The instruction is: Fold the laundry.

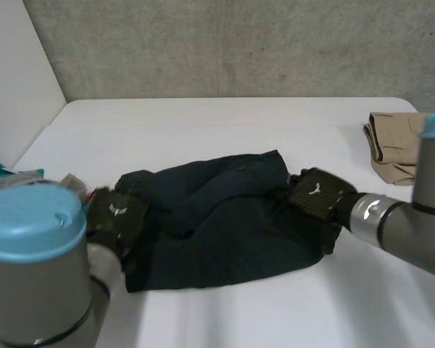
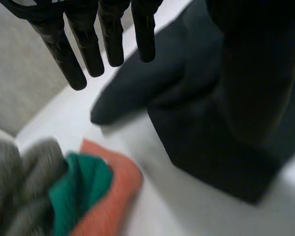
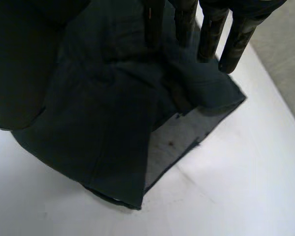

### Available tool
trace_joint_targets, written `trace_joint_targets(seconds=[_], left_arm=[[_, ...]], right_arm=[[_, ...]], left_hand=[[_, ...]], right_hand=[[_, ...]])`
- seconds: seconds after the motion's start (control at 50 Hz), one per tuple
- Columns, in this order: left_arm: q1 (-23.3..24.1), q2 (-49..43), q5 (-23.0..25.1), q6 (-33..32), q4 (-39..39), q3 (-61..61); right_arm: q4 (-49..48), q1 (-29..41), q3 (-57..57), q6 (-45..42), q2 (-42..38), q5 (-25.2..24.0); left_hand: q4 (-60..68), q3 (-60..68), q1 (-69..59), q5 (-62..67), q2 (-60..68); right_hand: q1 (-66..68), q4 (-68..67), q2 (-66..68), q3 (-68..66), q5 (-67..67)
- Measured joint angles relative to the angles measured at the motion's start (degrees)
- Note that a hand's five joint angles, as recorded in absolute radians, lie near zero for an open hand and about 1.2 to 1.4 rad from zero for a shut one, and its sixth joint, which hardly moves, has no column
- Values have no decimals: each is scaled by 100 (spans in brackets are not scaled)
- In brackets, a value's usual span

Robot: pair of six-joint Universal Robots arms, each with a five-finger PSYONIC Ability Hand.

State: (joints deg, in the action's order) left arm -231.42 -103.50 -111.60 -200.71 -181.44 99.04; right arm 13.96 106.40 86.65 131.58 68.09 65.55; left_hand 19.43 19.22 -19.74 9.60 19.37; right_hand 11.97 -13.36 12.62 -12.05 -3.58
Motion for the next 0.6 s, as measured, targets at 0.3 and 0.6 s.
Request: trace_joint_targets(seconds=[0.3, 0.6], left_arm=[[-119, -362, 564, 802, -88, 703], [-101, -490, 589, 621, -498, -115]], right_arm=[[-80, 338, -1620, -31, -2023, 29], [36, 316, -1601, 439, -1167, 8]], left_hand=[[845, 846, -836, 837, 842], [4916, 4880, -4601, 4761, 4911]], right_hand=[[1572, -1545, 1626, -1697, -1433], [4600, -5454, 5477, -5568, -5244]])
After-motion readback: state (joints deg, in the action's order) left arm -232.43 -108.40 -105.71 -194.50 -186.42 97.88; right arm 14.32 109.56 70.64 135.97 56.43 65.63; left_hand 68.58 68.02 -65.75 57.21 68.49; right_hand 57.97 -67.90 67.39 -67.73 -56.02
